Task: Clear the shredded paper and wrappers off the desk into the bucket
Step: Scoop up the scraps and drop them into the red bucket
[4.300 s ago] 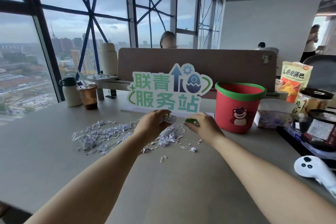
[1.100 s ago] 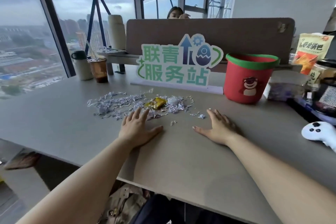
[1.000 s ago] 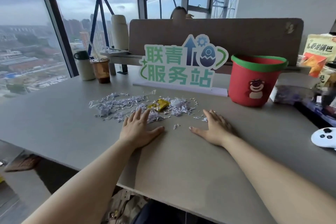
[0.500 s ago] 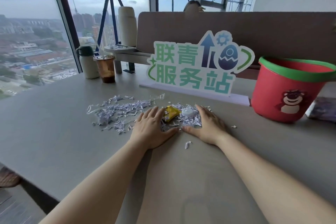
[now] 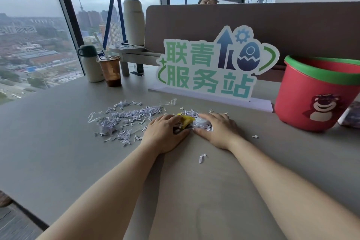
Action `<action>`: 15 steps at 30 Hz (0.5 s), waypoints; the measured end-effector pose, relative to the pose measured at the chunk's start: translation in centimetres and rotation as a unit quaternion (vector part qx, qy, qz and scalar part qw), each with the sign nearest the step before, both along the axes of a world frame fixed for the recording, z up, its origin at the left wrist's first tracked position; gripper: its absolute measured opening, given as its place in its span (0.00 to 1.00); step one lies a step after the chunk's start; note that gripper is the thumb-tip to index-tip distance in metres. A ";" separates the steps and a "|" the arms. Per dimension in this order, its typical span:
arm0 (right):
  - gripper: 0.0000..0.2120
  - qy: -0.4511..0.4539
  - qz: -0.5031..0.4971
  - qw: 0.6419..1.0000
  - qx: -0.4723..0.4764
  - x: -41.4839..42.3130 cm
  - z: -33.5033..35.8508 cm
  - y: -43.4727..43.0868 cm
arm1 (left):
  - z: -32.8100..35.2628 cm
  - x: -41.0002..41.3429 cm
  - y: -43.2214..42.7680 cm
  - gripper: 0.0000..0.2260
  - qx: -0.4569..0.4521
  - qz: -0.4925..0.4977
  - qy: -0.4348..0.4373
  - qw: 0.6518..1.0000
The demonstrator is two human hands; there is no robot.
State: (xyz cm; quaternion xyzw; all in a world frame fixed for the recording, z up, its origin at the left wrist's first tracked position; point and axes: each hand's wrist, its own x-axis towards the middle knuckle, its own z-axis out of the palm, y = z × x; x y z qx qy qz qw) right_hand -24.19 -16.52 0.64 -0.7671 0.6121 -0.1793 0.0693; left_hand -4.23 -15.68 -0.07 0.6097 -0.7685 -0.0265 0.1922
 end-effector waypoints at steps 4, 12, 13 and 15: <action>0.24 -0.025 0.010 0.999 -0.032 -0.1 -0.1 0.4 | -0.2 0.3 0.1 0.24 -0.019 -0.004 0.019 1.000; 0.19 -0.102 0.015 0.995 -0.006 0.1 -0.1 1.2 | -0.1 0.5 0.8 0.15 -0.060 -0.029 0.036 0.997; 0.19 -0.108 0.011 0.994 -0.002 0.1 -0.2 1.4 | -0.1 0.6 0.9 0.14 -0.061 -0.031 0.037 0.997; 0.20 -0.116 0.003 0.993 -0.002 0.1 -0.2 1.7 | -0.1 0.5 1.3 0.13 -0.059 -0.036 0.043 0.997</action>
